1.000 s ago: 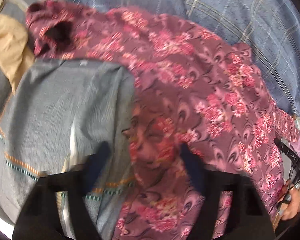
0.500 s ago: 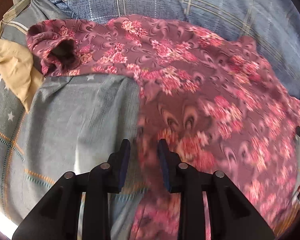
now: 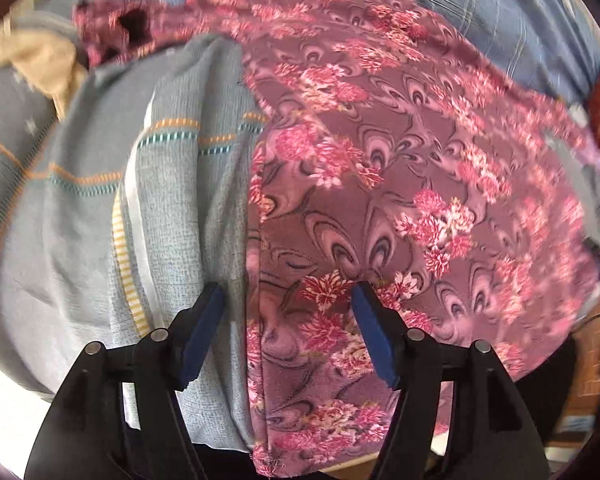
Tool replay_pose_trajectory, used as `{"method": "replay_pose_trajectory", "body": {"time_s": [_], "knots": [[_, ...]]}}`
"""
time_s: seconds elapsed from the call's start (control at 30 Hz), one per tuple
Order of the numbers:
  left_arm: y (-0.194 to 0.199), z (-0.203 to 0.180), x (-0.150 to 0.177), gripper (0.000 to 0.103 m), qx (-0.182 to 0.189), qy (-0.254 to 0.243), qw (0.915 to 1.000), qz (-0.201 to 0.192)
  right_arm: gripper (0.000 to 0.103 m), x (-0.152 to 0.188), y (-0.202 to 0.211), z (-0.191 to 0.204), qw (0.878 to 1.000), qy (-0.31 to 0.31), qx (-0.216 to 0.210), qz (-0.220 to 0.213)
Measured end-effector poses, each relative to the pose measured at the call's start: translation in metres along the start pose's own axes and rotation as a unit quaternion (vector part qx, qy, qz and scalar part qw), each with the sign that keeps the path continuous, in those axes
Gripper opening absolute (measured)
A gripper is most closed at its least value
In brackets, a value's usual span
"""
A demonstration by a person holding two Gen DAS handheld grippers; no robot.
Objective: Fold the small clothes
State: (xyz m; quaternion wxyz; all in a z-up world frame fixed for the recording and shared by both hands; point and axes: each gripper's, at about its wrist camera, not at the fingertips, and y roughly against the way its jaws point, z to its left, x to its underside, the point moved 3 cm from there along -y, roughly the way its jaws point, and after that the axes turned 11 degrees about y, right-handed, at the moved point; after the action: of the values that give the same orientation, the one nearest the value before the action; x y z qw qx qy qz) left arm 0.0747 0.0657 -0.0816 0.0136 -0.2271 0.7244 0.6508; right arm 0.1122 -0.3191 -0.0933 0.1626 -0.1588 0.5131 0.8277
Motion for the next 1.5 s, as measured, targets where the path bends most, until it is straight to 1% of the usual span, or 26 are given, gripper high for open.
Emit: {"method": "replay_pose_trajectory", "body": {"time_s": [0.03, 0.07, 0.1, 0.17, 0.23, 0.3, 0.37, 0.4, 0.43, 0.5, 0.57, 0.63, 0.7, 0.77, 0.8, 0.83, 0.9, 0.97, 1.03, 1.1, 1.17, 1.3, 1.37, 1.4, 1.43, 1.5], "knots": [[0.0, -0.004, 0.0, 0.064, 0.003, -0.002, 1.0, 0.003, 0.038, 0.004, -0.003, 0.01, 1.0, 0.021, -0.006, 0.006], [0.002, -0.007, 0.001, 0.064, 0.01, 0.001, 0.9999, 0.005, 0.008, 0.005, -0.007, 0.019, 0.999, 0.038, -0.004, 0.013], [0.005, -0.009, 0.002, 0.064, 0.01, 0.005, 0.9999, 0.003, 0.005, 0.008, -0.006, 0.031, 0.997, 0.07, 0.006, 0.023], [0.005, -0.008, 0.003, 0.064, 0.001, 0.006, 1.0, 0.002, 0.004, 0.007, 0.012, 0.045, 0.994, 0.103, 0.021, -0.003], [0.0, 0.0, 0.007, 0.064, -0.007, 0.014, 0.9998, 0.012, 0.004, 0.007, 0.031, 0.039, 0.995, 0.095, 0.031, -0.03], [-0.002, 0.002, 0.006, 0.065, -0.012, 0.012, 0.9998, 0.005, 0.005, 0.01, 0.029, 0.02, 0.996, 0.07, 0.056, -0.017], [-0.001, 0.001, 0.006, 0.065, -0.021, 0.006, 0.9997, 0.007, 0.005, 0.02, 0.014, 0.003, 0.995, 0.054, 0.081, 0.023], [-0.001, 0.001, 0.006, 0.065, -0.022, 0.007, 0.9997, 0.008, 0.004, 0.025, 0.01, -0.001, 0.995, 0.048, 0.083, 0.033], [-0.001, 0.002, 0.005, 0.065, -0.021, 0.008, 0.9997, 0.009, 0.005, 0.029, 0.012, -0.002, 0.996, 0.046, 0.077, 0.027], [0.002, 0.004, 0.005, 0.064, -0.014, 0.015, 0.9997, 0.015, 0.009, 0.029, 0.019, -0.001, 0.996, 0.043, 0.077, 0.017], [0.009, 0.002, 0.004, 0.064, 0.004, 0.018, 0.9998, 0.009, 0.01, 0.026, 0.029, 0.003, 0.997, 0.043, 0.063, -0.004], [0.013, -0.002, 0.0, 0.065, 0.007, 0.016, 0.9998, -0.004, 0.01, 0.024, 0.034, 0.012, 0.997, 0.053, 0.054, -0.016], [0.004, -0.006, -0.004, 0.065, -0.016, 0.012, 0.9998, -0.005, 0.011, 0.02, 0.028, 0.018, 0.996, 0.072, 0.058, -0.01], [-0.008, -0.006, -0.003, 0.067, -0.028, 0.01, 0.9995, 0.01, 0.011, 0.021, 0.014, 0.019, 0.994, 0.079, 0.075, 0.01], [-0.006, -0.007, -0.003, 0.069, -0.031, 0.01, 0.9995, -0.004, 0.011, 0.023, 0.005, 0.02, 0.993, 0.081, 0.079, 0.024], [-0.004, -0.007, -0.003, 0.069, -0.033, 0.005, 0.9994, -0.005, 0.009, 0.024, 0.001, 0.018, 0.993, 0.08, 0.077, 0.03], [-0.001, -0.008, -0.004, 0.069, -0.026, -0.005, 0.9996, 0.008, 0.01, 0.019, 0.005, 0.018, 0.994, 0.082, 0.067, 0.022], [0.007, -0.007, -0.011, 0.069, -0.013, -0.005, 0.9999, 0.004, 0.011, 0.005, 0.019, 0.011, 0.996, 0.071, 0.06, 0.0], [0.019, -0.009, -0.029, 0.069, -0.005, -0.002, 0.9999, -0.013, 0.013, -0.017, 0.038, -0.005, 0.997, 0.047, 0.054, -0.029], [0.026, -0.013, -0.048, 0.069, 0.003, 0.006, 0.9996, -0.028, 0.019, -0.043, 0.055, -0.027, 0.997, 0.013, 0.053, -0.063], [0.026, -0.022, -0.072, 0.069, 0.015, 0.017, 0.9993, -0.031, 0.028, -0.07, 0.067, -0.05, 0.994, -0.016, 0.06, -0.095], [0.006, -0.056, -0.125, 0.069, 0.028, 0.025, 0.9988, -0.031, 0.031, -0.13, 0.082, -0.107, 0.981, -0.092, 0.082, -0.152], [-0.01, -0.073, -0.151, 0.069, 0.035, 0.033, 0.9985, -0.028, 0.036, -0.158, 0.081, -0.134, 0.973, -0.121, 0.091, -0.173], [-0.02, -0.083, -0.164, 0.069, 0.045, 0.04, 0.998, -0.021, 0.037, -0.17, 0.079, -0.146, 0.969, -0.133, 0.099, -0.182], [-0.028, -0.09, -0.173, 0.069, 0.051, 0.047, 0.9975, -0.014, 0.041, -0.185, 0.073, -0.161, 0.966, -0.148, 0.102, -0.188], [-0.053, -0.112, -0.193, 0.069, 0.058, 0.059, 0.9966, 0.005, 0.042, -0.2, 0.062, -0.181, 0.959, -0.178, 0.1, -0.195]]}}
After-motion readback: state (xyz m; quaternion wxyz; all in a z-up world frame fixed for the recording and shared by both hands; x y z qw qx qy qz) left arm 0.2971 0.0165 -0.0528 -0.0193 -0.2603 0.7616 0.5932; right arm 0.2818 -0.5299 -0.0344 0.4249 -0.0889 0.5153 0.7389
